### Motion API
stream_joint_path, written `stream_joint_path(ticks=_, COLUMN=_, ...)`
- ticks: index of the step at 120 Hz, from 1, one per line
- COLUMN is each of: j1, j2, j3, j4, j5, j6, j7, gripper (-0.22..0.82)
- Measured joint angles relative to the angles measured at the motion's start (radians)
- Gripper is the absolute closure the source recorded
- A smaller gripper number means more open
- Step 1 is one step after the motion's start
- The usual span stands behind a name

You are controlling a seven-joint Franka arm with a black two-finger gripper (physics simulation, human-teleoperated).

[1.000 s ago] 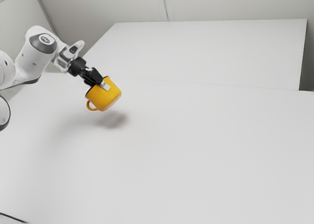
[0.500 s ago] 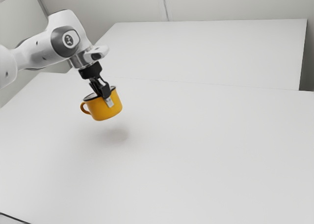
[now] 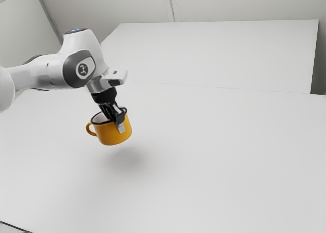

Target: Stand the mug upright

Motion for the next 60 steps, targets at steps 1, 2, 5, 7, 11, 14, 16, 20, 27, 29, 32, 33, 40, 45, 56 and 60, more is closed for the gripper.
stream_joint_path(ticks=1, j1=-0.001, j2=-0.002, j3=-0.001, j4=-0.006, j5=0.000, j6=0.006, j7=-0.002, gripper=0.78)
stream_joint_path(ticks=2, j1=-0.002, j2=-0.004, j3=-0.002, j4=-0.011, j5=0.001, j6=0.012, j7=-0.005, gripper=0.78)
stream_joint_path(ticks=5, j1=-0.003, j2=-0.010, j3=-0.006, j4=-0.026, j5=0.002, j6=0.029, j7=-0.012, gripper=0.78)
stream_joint_path(ticks=7, j1=-0.005, j2=-0.015, j3=-0.008, j4=-0.037, j5=0.003, j6=0.042, j7=-0.017, gripper=0.78)
stream_joint_path(ticks=11, j1=-0.011, j2=-0.021, j3=-0.011, j4=-0.059, j5=0.004, j6=0.066, j7=-0.026, gripper=0.78)
stream_joint_path(ticks=14, j1=-0.016, j2=-0.025, j3=-0.013, j4=-0.076, j5=0.004, j6=0.084, j7=-0.033, gripper=0.78)
stream_joint_path(ticks=16, j1=-0.019, j2=-0.027, j3=-0.013, j4=-0.086, j5=0.005, j6=0.096, j7=-0.037, gripper=0.78)
stream_joint_path(ticks=20, j1=-0.023, j2=-0.030, j3=-0.015, j4=-0.104, j5=0.006, j6=0.120, j7=-0.045, gripper=0.78)
stream_joint_path(ticks=27, j1=-0.023, j2=-0.033, j3=-0.031, j4=-0.126, j5=0.007, j6=0.160, j7=-0.060, gripper=0.78)
stream_joint_path(ticks=29, j1=-0.023, j2=-0.033, j3=-0.036, j4=-0.133, j5=0.008, j6=0.171, j7=-0.064, gripper=0.78)
stream_joint_path(ticks=32, j1=-0.025, j2=-0.034, j3=-0.045, j4=-0.142, j5=0.008, j6=0.188, j7=-0.069, gripper=0.78)
stream_joint_path(ticks=33, j1=-0.025, j2=-0.035, j3=-0.047, j4=-0.147, j5=0.008, j6=0.194, j7=-0.071, gripper=0.78)
stream_joint_path(ticks=40, j1=-0.028, j2=-0.039, j3=-0.056, j4=-0.179, j5=0.010, j6=0.237, j7=-0.084, gripper=0.78)
stream_joint_path(ticks=45, j1=-0.026, j2=-0.042, j3=-0.063, j4=-0.201, j5=0.011, j6=0.268, j7=-0.093, gripper=0.78)
stream_joint_path(ticks=56, j1=-0.026, j2=-0.043, j3=-0.073, j4=-0.233, j5=0.022, j6=0.336, j7=-0.112, gripper=0.78)
stream_joint_path(ticks=60, j1=-0.025, j2=-0.043, j3=-0.078, j4=-0.243, j5=0.029, j6=0.360, j7=-0.118, gripper=0.78)
